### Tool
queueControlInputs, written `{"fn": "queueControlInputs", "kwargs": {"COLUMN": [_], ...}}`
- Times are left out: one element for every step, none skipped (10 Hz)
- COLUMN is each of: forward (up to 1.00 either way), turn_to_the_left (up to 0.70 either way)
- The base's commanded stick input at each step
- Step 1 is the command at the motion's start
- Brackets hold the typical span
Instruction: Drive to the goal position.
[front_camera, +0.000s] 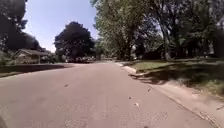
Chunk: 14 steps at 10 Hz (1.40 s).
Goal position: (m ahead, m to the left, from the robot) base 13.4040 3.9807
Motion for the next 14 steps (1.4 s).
{"fn": "queueControlInputs", "kwargs": {"forward": [0.5,0.5,0.5,0.5,0.5,0.5,0.5,0.5,0.5,0.5,0.5,0.5,0.5,0.5], "turn_to_the_left": [0.0,0.0,0.0,0.0,0.0,0.0,0.0,0.0,0.0,0.0,0.0,0.0,0.0,0.0]}}
